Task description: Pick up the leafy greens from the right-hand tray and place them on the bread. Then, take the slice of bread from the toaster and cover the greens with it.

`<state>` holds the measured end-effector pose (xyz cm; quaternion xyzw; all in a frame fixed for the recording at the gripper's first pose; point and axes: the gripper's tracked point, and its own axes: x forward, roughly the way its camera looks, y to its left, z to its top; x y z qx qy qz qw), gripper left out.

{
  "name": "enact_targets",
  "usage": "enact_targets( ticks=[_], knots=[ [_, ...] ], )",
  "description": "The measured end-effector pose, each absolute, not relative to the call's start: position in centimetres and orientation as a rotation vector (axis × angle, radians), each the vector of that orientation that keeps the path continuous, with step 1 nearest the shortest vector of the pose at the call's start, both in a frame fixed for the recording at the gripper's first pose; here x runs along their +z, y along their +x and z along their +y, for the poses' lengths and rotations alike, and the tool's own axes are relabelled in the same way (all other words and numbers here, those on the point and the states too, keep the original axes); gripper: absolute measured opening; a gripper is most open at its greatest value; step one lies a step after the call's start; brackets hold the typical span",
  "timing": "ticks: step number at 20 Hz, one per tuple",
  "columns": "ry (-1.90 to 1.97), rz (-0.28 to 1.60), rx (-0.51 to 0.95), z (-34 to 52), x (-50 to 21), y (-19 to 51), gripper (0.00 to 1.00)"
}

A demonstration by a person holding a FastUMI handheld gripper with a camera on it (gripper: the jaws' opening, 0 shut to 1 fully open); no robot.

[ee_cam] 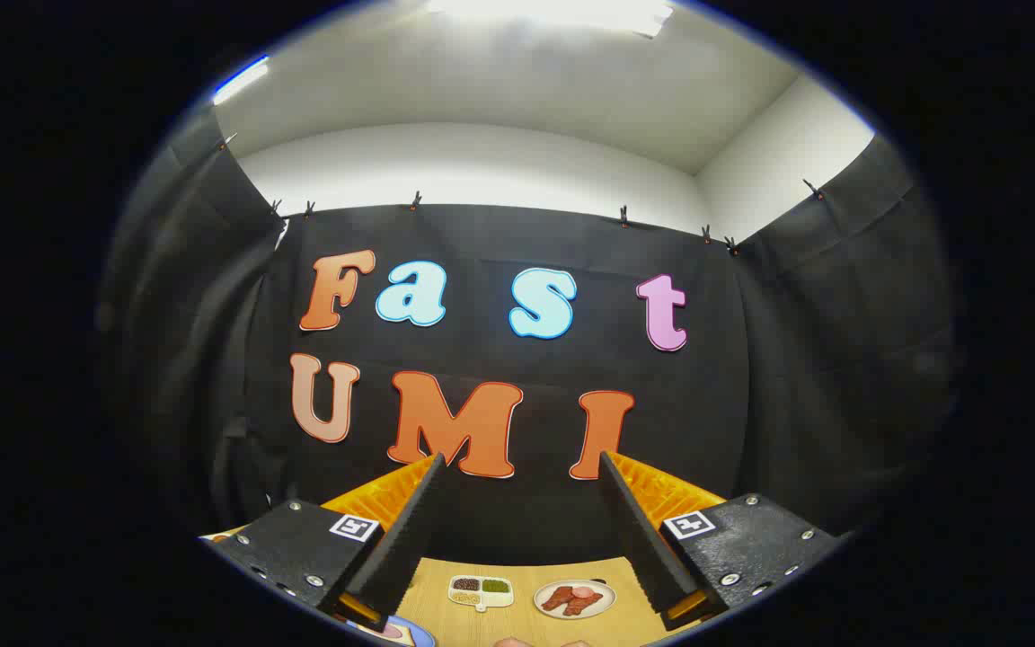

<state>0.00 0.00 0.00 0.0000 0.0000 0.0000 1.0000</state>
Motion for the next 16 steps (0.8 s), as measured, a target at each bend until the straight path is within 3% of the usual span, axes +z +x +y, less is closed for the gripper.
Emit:
enact_targets(
  ticks=[16],
  knots=[
    [0.021, 0.038, -0.009, -0.76, -0.97, -0.64, 0.99]
  ],
)
